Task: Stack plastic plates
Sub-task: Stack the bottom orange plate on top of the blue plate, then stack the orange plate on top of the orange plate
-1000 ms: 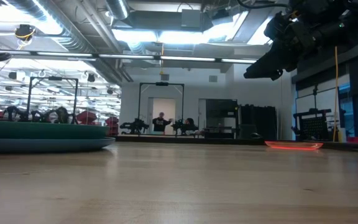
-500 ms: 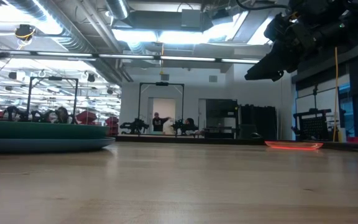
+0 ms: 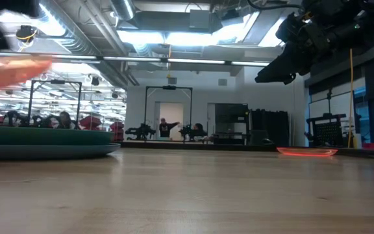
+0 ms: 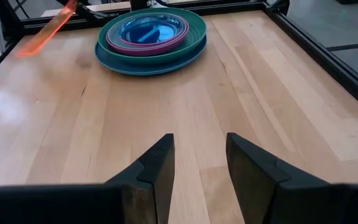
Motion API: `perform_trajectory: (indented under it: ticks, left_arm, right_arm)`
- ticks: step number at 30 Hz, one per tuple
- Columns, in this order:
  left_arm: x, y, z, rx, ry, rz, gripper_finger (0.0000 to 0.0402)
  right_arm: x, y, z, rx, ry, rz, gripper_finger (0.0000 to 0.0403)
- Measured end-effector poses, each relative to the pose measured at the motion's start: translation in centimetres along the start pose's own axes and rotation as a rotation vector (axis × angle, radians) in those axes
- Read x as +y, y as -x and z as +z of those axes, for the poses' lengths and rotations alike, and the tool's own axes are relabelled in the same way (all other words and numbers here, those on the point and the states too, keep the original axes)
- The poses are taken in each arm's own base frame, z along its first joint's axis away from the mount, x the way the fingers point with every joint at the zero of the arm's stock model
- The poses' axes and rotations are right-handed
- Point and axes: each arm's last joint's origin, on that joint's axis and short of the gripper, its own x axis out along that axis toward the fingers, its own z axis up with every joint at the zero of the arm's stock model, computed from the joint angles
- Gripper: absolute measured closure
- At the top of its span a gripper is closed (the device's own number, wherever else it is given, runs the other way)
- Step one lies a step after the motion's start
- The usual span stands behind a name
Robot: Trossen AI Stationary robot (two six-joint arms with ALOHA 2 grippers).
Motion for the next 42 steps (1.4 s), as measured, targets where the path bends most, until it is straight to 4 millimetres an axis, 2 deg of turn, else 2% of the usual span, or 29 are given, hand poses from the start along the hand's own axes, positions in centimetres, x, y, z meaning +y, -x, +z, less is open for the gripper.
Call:
perform_trajectory:
  ticks: [6,13,20,23,28,33,38,42]
  left_arm:
    - [1.9,3.5,2.9,-0.134,-0.029,0.269,0.0401]
    - [5.7,4.9,4.5,-0.102,0.012,0.539,0.0401]
    - [8.8,6.4,5.2,-0.091,0.08,0.551,0.0401]
    - [9.8,5.8,5.2,-0.032,0.09,0.58,0.0401]
    - [11.1,2.5,4.6,0.103,0.049,0.53,0.0401]
    - [11.7,0.5,4.6,0.103,0.038,0.495,0.0392]
    - [11.7,0.9,4.9,0.111,0.029,0.472,0.0341]
    - [11.2,2.6,5.7,0.068,0.008,0.476,0.0303]
  right_arm:
    - [0.0,0.0,0.2,-0.019,0.032,-0.005,0.0265]
    - [-0.1,0.0,0.2,-0.024,0.033,-0.026,0.0265]
    - [-0.1,0.0,0.2,-0.024,0.032,-0.026,0.0265]
    - [-0.1,0.0,0.3,-0.026,0.031,-0.026,0.0265]
    - [-0.1,0.0,0.3,-0.031,0.031,-0.027,0.0265]
    - [-0.3,0.0,0.1,-0.011,0.032,-0.092,0.0265]
    - [-0.4,0.0,0.0,-0.005,-0.008,-0.146,0.0265]
    - [-0.3,0.0,-0.4,0.045,-0.028,-0.118,0.0265]
